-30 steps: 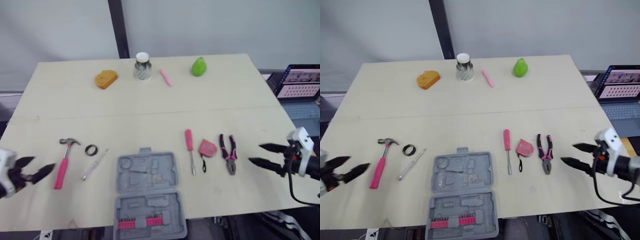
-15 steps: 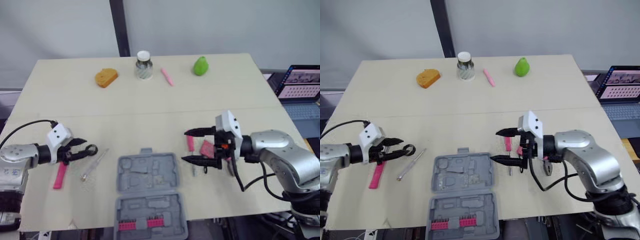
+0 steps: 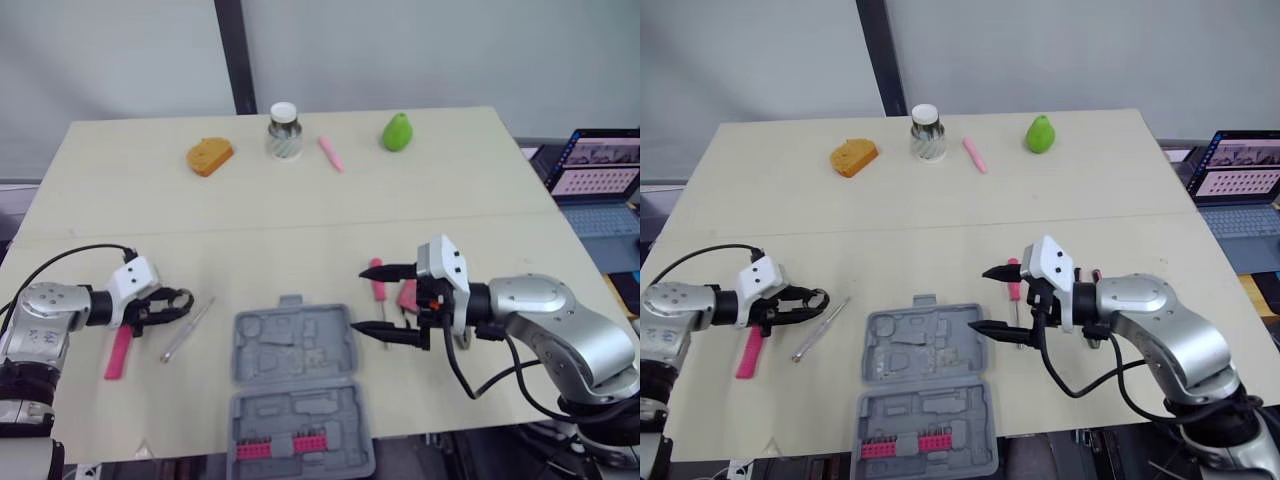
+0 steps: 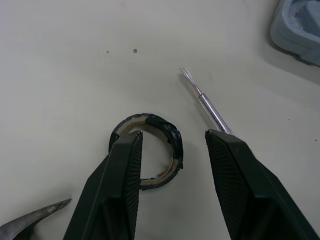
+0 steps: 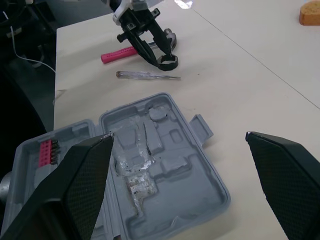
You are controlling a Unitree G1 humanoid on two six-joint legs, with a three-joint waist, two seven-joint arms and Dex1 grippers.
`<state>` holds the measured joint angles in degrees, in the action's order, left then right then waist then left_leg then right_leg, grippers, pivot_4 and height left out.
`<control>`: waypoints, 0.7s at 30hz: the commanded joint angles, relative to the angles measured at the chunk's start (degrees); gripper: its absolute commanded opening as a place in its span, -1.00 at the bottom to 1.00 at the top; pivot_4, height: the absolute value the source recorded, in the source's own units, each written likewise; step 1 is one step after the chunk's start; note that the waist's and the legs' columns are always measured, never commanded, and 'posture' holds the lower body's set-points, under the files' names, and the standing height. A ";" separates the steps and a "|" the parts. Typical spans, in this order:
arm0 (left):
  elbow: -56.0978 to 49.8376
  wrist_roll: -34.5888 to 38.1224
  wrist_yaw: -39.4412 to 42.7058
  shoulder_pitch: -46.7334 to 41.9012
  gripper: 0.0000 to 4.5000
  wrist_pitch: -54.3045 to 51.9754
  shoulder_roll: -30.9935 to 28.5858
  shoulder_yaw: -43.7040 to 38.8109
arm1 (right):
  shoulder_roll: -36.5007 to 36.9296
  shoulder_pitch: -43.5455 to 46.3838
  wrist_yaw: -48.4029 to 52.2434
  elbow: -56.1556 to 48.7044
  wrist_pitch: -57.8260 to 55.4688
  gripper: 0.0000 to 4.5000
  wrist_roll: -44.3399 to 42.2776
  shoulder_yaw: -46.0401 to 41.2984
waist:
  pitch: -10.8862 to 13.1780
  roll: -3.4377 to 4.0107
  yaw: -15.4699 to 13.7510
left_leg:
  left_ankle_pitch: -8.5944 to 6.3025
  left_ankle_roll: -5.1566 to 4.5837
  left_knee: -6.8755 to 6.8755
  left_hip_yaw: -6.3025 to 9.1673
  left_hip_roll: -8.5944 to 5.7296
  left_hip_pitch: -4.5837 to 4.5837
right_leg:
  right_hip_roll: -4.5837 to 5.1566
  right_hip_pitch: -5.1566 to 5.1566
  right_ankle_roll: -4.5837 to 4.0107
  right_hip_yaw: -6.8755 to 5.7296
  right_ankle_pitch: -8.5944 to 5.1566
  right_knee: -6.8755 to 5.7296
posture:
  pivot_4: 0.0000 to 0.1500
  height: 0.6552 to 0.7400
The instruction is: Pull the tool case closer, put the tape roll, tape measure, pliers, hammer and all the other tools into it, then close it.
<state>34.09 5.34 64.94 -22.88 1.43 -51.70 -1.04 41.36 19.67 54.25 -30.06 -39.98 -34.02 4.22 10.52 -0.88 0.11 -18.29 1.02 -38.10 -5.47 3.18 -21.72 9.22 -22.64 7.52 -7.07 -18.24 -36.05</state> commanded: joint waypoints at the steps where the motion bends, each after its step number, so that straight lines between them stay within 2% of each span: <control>1: 1.27 -0.68 0.09 -1.29 -0.04 1.49 0.11 0.07 | 0.27 0.22 -0.63 -2.81 0.31 1.00 -0.36 -0.05 | 0.00 0.00 0.02 | 0.00 0.00 0.00 0.00 0.00 0.00 | 0.00 0.00 0.00 0.00 0.00 0.00 | 1.00 1.00; 21: 3.40 -2.01 -0.85 -0.78 -0.04 2.97 1.26 0.97 | -0.24 0.51 -1.09 -2.93 -0.17 1.00 -0.70 0.49 | -0.01 -0.01 0.05 | 0.00 0.00 -0.03 -0.01 0.01 0.00 | 0.00 0.00 0.01 0.01 0.01 -0.03 | 1.00 1.00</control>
<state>36.90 3.87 64.36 -23.52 3.74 -50.33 0.12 41.34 19.67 53.42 -31.42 -40.45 -34.01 4.72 10.52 -0.89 0.16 -18.29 1.02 -38.13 -5.48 3.19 -21.72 9.22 -22.64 7.53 -7.07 -18.23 -36.07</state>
